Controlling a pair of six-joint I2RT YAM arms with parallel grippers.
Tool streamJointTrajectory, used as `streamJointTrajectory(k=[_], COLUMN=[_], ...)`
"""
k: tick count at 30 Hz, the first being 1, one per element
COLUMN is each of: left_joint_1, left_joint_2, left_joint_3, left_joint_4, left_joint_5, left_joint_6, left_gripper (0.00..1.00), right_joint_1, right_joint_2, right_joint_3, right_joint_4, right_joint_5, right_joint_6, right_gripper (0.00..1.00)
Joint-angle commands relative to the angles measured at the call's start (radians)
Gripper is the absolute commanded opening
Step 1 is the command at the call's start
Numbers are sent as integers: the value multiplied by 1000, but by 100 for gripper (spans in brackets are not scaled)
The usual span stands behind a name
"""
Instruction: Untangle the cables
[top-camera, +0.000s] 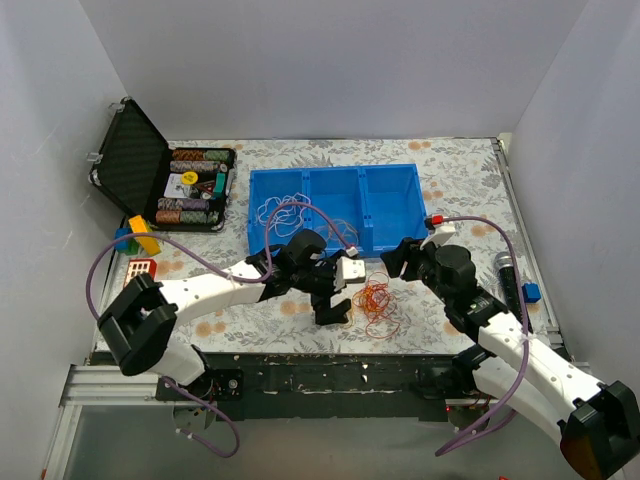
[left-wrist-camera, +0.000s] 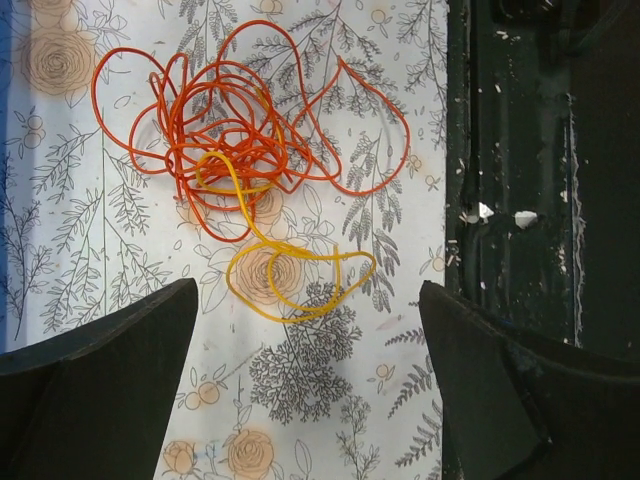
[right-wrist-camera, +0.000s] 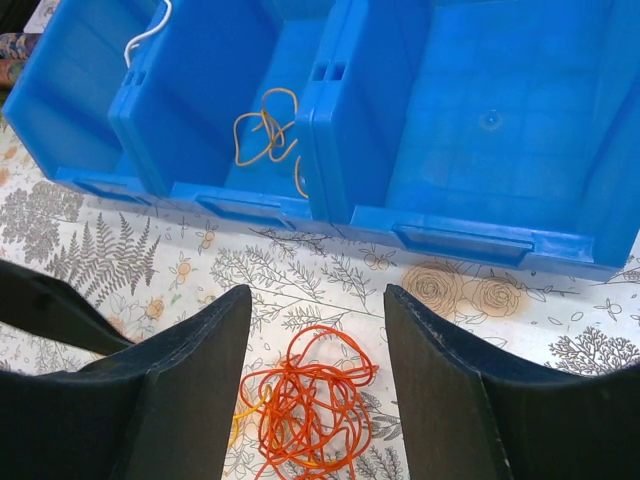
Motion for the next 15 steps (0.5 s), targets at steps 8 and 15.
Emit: streamJointTrajectory(k=[8,15], left_joint_1=[-3,-3], left_joint_2=[123,212], left_joint_3=[58,73], left_joint_4=[164,211], left_joint_5=[18,-5], left_joint_6=[-199,-193], left_gripper=[86,55], right_joint_1=[4,4], right_joint_2=[-74,-114], right_joint_3=[-7,-13], right_joint_4=[-4,-19], right_joint_5=[21,26], right_joint_6=[-28,-36], right_gripper=[63,63])
